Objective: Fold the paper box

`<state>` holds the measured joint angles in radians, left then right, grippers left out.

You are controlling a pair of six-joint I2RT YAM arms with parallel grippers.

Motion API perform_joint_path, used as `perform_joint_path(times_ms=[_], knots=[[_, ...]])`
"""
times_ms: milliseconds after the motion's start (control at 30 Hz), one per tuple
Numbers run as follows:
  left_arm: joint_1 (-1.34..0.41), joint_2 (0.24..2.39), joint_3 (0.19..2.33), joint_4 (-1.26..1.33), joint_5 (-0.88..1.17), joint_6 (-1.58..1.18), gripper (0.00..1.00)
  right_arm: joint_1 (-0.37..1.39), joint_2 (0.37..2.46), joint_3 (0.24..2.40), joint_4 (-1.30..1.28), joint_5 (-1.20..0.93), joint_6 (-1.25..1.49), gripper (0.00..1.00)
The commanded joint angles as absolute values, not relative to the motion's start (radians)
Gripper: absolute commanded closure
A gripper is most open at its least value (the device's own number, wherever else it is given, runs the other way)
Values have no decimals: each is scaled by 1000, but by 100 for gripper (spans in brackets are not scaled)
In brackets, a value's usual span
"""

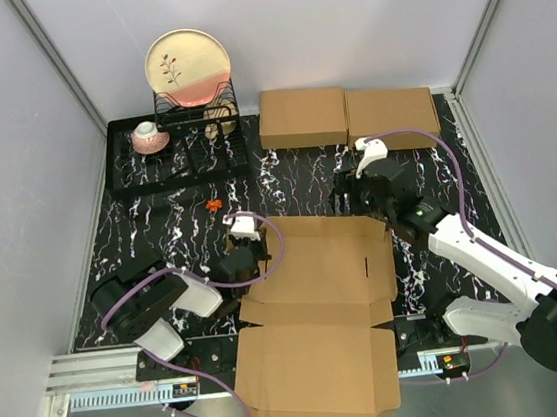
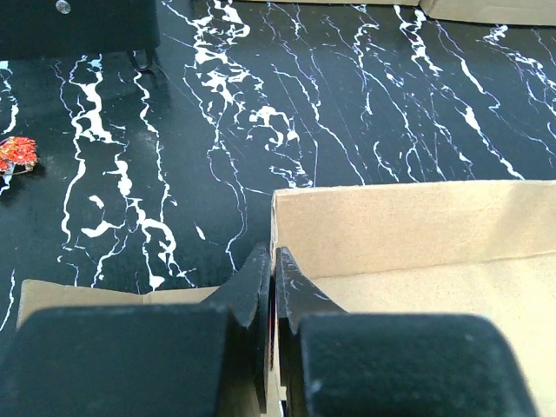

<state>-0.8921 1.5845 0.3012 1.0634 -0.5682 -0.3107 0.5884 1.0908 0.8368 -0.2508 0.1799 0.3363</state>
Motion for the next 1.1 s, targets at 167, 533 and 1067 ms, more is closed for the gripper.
perform_joint_path(times_ms=[167, 533, 1067], knots=[[-969, 1658, 255, 1568, -635, -160, 99, 591, 1232, 1004, -224, -234, 65, 23], [-1002, 1710, 259, 1637, -695, -100, 100, 595, 1422, 922, -33, -423, -28, 32], [-1020, 1736, 252, 1666, -755, -49, 100, 646, 1724, 996, 179, -499, -77, 42]])
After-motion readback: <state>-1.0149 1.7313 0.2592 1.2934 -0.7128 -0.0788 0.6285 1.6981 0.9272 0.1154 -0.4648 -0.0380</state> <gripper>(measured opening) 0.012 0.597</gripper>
